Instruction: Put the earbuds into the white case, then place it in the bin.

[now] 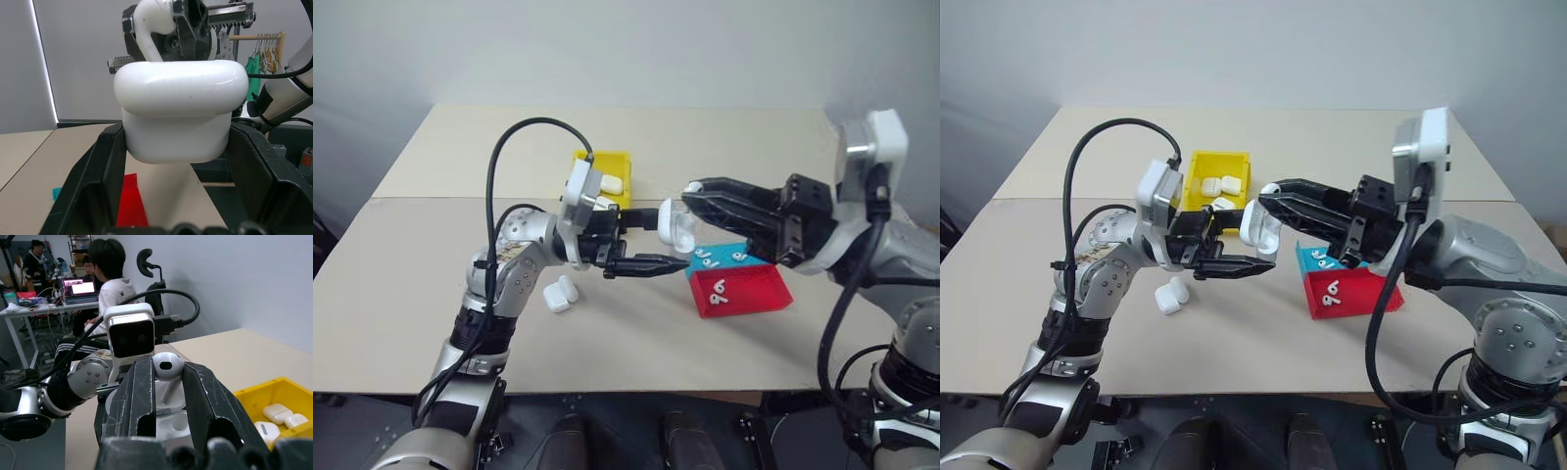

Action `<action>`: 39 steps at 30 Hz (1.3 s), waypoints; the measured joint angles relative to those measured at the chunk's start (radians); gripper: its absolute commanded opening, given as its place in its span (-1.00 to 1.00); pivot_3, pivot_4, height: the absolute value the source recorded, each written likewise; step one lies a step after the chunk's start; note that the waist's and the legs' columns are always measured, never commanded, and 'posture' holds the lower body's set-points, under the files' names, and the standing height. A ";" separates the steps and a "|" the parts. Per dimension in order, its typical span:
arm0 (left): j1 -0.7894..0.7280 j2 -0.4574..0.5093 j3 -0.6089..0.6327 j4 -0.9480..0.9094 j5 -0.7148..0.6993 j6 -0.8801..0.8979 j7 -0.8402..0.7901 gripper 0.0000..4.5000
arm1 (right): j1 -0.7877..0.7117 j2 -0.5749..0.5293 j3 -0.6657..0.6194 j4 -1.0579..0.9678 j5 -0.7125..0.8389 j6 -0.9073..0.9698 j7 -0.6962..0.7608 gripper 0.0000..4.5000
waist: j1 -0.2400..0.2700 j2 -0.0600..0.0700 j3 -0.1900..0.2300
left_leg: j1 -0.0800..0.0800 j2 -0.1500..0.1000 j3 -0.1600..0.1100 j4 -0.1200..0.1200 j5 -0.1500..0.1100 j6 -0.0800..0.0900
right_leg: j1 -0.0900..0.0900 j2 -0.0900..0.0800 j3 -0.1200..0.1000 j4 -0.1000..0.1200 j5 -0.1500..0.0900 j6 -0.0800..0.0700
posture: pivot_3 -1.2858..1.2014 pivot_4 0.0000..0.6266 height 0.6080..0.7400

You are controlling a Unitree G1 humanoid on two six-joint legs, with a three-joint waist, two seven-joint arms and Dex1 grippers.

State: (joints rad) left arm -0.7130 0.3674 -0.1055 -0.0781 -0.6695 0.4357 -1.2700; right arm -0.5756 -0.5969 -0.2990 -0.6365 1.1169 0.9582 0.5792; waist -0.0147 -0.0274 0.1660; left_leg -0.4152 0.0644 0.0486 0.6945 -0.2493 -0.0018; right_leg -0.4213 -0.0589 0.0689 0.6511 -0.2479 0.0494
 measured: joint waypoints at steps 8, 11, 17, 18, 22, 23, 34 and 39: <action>0.004 0.006 -0.001 0.000 0.004 0.000 0.003 0.23 | 0.025 -0.080 0.075 0.014 -0.090 -0.058 0.033 -0.70 | 0.002 0.000 0.000 | -0.001 0.000 0.000 0.000 0.000 0.001 | 0.000 0.000 0.000 -0.003 0.000 0.000 | 0.03 -0.52 1.00; 0.006 0.006 -0.001 0.000 0.006 0.000 0.004 0.23 | 0.033 -0.093 0.087 0.017 -0.106 -0.082 0.052 -0.70 | 0.002 0.000 0.000 | -0.001 0.000 0.000 0.000 0.000 0.001 | 0.000 0.000 0.000 -0.003 0.000 0.000 | 0.03 -0.52 1.00; 0.009 0.006 -0.007 -0.004 0.009 0.000 0.005 0.23 | 0.042 -0.127 0.101 0.019 -0.128 -0.121 0.101 -0.39 | 0.002 0.000 0.000 | -0.001 0.000 0.000 0.000 0.000 0.001 | 0.000 0.000 0.000 -0.003 0.000 0.000 | 0.03 -0.52 1.00; 0.009 0.006 -0.007 -0.004 0.009 0.000 0.005 0.23 | 0.045 -0.133 0.101 0.020 -0.131 -0.122 0.111 -0.28 | 0.002 0.000 0.000 | -0.001 0.000 0.000 0.000 0.000 0.001 | 0.000 0.000 0.000 -0.003 0.000 0.000 | 0.03 -0.52 1.00; 0.011 0.011 -0.006 -0.005 0.010 0.000 0.010 0.23 | 0.052 -0.144 0.103 0.032 -0.144 -0.131 0.130 0.24 | 0.002 0.000 0.000 | -0.001 0.000 0.000 0.000 0.000 0.001 | 0.000 0.000 0.000 -0.003 0.000 0.000 | 0.03 -0.52 1.00; 0.012 0.011 -0.006 -0.005 0.010 0.000 0.012 0.23 | 0.052 -0.146 0.103 0.034 -0.149 -0.135 0.133 0.24 | 0.002 0.000 0.000 | -0.001 0.000 0.000 0.000 0.000 0.001 | 0.000 0.000 0.000 -0.003 0.000 0.000 | 0.03 -0.52 1.00; 0.031 0.039 0.012 -0.030 0.008 -0.002 0.034 0.23 | -0.105 -0.351 0.183 0.274 -0.369 -0.268 0.321 0.24 | 0.000 0.000 0.000 | -0.001 0.000 0.001 -0.001 0.000 0.001 | 0.000 0.000 0.000 -0.004 0.000 0.001 | 0.03 -0.52 1.00; 0.048 0.043 0.030 -0.033 0.009 -0.023 0.038 0.23 | -0.353 -0.434 0.538 0.674 -0.844 -0.670 0.626 0.24 | -0.007 0.000 0.000 | 0.000 0.000 0.003 -0.001 -0.001 0.001 | -0.001 0.000 0.001 -0.004 0.000 0.001 | 0.03 -0.52 1.00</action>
State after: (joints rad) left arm -0.6654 0.4106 -0.0758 -0.1112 -0.6606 0.4127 -1.2317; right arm -0.9291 -1.0311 0.2386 0.0376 0.2728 0.2878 1.2048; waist -0.0212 -0.0272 0.1660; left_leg -0.4151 0.0648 0.0517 0.6931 -0.2498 -0.0009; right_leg -0.4218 -0.0588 0.0696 0.6468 -0.2476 0.0500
